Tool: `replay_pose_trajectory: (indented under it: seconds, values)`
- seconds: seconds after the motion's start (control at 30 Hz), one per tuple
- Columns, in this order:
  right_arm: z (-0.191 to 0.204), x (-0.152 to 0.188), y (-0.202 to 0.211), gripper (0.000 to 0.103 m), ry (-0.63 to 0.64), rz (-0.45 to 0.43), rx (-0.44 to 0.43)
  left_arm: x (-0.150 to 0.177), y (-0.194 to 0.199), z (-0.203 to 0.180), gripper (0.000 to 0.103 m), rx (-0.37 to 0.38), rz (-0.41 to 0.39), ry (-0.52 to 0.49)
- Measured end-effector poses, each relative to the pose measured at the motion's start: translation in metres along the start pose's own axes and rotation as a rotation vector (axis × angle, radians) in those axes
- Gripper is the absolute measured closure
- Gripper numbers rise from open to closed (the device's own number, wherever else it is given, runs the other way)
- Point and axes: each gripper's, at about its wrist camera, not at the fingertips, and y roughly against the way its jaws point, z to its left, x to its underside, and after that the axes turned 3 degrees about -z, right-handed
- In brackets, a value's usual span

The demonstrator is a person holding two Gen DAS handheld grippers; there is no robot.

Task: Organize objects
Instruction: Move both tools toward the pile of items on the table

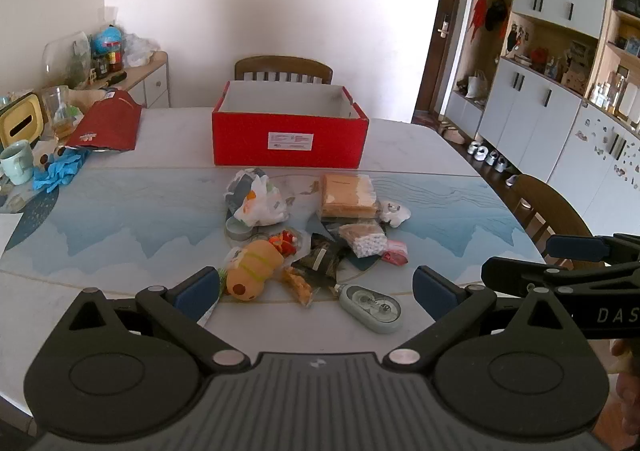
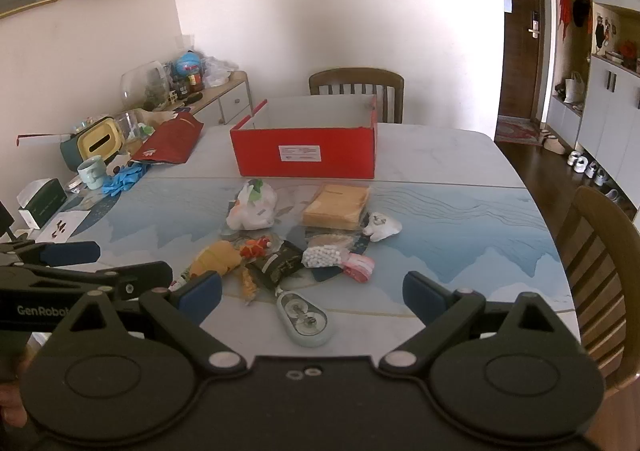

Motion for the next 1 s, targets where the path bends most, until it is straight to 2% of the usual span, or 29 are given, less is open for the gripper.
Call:
replay_pose_trajectory:
  seconds: [0.57, 0.73, 1.0]
  values:
    - [0.006, -0.002, -0.002, 0.006, 0.008, 0.002, -0.002, 0.0, -0.005, 0.011, 0.0, -0.001, 0.0, 0.005]
    - [0.015, -0.001, -0.012, 0.006, 0.023, 0.01, 0.002, -0.001, -0.009, 0.016, 0.0, 0.002, -0.007, -0.002]
    - [0.007, -0.005, -0.033, 0.006, 0.065, 0.023, 0.027, -0.004, -0.029, 0.035, 0.0, 0.018, 0.002, 0.024]
